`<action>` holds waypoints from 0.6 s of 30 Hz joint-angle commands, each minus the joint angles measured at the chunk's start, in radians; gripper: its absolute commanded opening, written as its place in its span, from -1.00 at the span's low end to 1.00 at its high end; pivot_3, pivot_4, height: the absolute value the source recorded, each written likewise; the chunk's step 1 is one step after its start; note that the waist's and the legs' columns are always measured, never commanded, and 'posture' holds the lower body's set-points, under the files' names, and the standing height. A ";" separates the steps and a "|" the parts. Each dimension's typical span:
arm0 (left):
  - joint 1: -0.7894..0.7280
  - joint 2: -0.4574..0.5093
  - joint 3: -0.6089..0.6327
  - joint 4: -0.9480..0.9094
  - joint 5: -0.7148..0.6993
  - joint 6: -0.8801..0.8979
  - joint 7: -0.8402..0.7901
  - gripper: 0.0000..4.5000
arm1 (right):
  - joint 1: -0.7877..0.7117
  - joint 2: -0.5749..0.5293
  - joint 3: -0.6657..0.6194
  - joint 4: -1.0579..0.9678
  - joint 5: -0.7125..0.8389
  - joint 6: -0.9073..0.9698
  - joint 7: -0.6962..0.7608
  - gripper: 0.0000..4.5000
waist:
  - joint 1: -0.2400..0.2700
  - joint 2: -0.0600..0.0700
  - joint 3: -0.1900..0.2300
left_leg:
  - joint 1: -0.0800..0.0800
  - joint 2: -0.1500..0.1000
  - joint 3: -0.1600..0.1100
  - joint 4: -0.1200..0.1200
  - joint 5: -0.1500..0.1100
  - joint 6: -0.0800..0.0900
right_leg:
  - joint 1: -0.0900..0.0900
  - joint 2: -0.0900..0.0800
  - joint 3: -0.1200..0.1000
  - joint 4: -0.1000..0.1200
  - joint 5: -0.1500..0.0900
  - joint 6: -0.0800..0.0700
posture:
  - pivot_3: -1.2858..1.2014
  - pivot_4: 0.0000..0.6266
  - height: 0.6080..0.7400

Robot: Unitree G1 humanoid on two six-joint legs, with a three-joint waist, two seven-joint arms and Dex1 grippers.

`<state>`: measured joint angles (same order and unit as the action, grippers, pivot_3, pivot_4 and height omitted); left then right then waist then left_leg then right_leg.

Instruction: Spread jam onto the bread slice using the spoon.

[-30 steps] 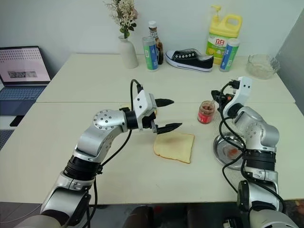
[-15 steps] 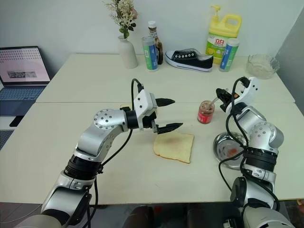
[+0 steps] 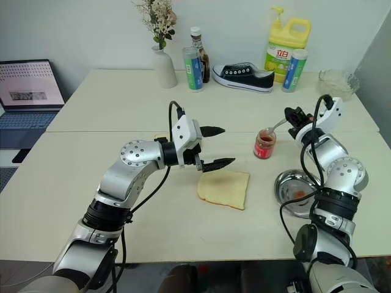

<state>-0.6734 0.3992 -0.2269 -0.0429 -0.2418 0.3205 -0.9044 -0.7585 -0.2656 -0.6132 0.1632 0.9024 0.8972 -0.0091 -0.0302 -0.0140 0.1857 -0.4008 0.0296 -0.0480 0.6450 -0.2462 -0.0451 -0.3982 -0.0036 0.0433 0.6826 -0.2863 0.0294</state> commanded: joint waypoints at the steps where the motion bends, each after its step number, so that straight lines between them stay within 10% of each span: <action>1: -0.018 0.004 0.029 -0.036 -0.011 -0.018 -0.002 1.00 | -0.024 0.003 -0.057 -0.023 0.093 0.000 -0.033 -0.99 | 0.000 0.000 0.000 | 0.000 0.000 0.000 0.000 0.000 0.000 | 0.000 0.000 0.000 0.000 0.000 0.000 | 0.03 -0.52 1.00; 18: -0.025 0.003 0.025 -0.028 -0.009 -0.021 -0.013 1.00 | 0.049 -0.066 0.113 -0.097 0.001 -0.057 0.026 -0.99 | -0.002 0.000 0.000 | 0.000 0.000 0.001 0.000 0.000 0.000 | -0.001 0.000 0.001 0.000 0.000 0.000 | 0.03 -0.52 1.00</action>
<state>-0.6805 0.4001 -0.2269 -0.0424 -0.2418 0.3185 -0.9143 -0.7023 -0.3141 -0.5237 0.1189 0.9186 0.8676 -0.0162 -0.0327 -0.0139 0.1856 -0.4008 0.0297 -0.0475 0.6449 -0.2463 -0.0451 -0.3989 -0.0032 0.0439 0.6827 -0.2863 0.0294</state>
